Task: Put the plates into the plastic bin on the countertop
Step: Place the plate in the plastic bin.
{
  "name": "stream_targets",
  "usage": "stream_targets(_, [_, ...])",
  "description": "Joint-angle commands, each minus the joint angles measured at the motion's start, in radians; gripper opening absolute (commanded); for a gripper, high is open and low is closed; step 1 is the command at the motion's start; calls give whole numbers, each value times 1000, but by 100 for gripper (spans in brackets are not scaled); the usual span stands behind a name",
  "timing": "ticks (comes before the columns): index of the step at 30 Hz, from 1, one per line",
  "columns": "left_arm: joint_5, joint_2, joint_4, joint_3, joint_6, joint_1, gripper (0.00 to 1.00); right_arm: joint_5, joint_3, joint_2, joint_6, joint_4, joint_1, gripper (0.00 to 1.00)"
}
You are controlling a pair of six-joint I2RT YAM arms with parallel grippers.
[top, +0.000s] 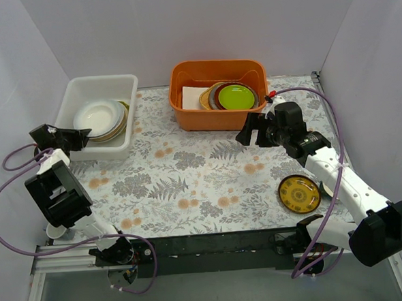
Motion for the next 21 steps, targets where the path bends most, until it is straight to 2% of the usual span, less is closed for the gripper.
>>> stream_targets(1, [33,29,56,57,-3,3,0,-13,-5,-1,-6,35,-6,98])
stream_targets(14, [26,85,42,108,5,-23,0,-10,-6,2,-8,37,-8,98])
stream_targets(17, [9,98,-7,141,33,-43,0,-10,-6,4,-8,37,-8,98])
stream_targets(21, [-8,103,-33,154,36,-55,6,-10,-6,4,-8,37,-8,98])
